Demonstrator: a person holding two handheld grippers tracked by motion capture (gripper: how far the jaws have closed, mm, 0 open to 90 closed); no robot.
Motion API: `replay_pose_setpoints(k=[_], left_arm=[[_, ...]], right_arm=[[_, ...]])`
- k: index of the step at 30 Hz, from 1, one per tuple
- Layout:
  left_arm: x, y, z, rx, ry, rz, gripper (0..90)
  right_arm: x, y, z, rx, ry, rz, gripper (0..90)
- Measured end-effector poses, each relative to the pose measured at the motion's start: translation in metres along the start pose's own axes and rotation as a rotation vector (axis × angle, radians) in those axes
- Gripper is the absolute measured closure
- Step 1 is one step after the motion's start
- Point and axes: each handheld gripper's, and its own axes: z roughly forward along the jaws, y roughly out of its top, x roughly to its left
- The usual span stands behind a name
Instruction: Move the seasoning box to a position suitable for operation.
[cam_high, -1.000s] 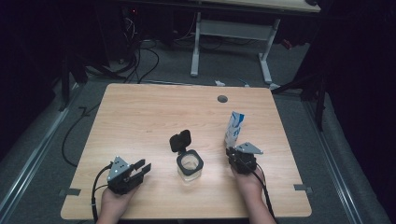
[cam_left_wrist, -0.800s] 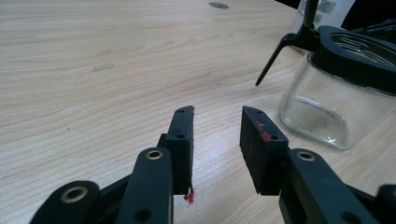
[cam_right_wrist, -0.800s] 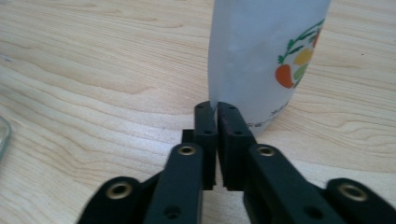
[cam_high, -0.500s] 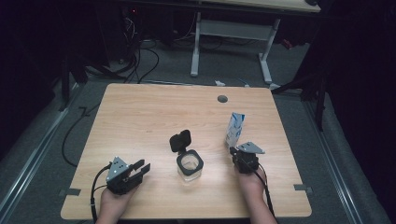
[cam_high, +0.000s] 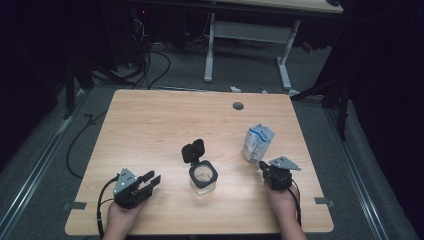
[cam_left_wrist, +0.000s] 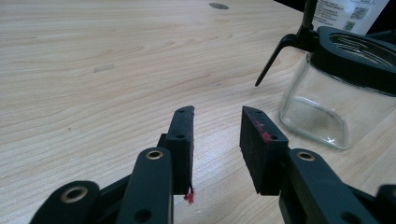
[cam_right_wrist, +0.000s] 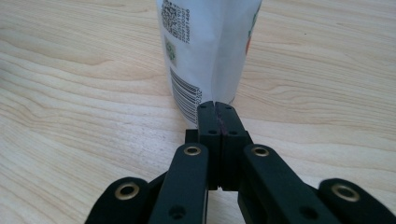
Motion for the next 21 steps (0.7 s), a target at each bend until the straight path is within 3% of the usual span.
replay_pose_setpoints(k=[5,8,16,18,21], left_arm=[[0.001,0.0,0.0,0.0,-0.001,-0.001,65.1],[0.001,0.0,0.0,0.004,-0.003,-0.006,64.8],[-0.001,0.0,0.001,0.005,-0.004,0.004,64.6],[-0.001,0.0,0.001,0.005,-0.004,0.004,64.6],[-0.001,0.0,0.001,0.008,-0.005,0.005,64.5]], right_arm=[[-0.001,0.0,0.001,-0.004,0.015,0.014,88.0],[-0.003,-0.001,0.0,-0.004,0.044,0.041,76.7],[-0.006,0.0,-0.01,-0.021,0.084,0.015,57.5],[-0.007,0.002,-0.013,-0.03,0.086,0.025,50.5],[-0.008,0.006,-0.016,-0.036,0.064,0.016,49.5]])
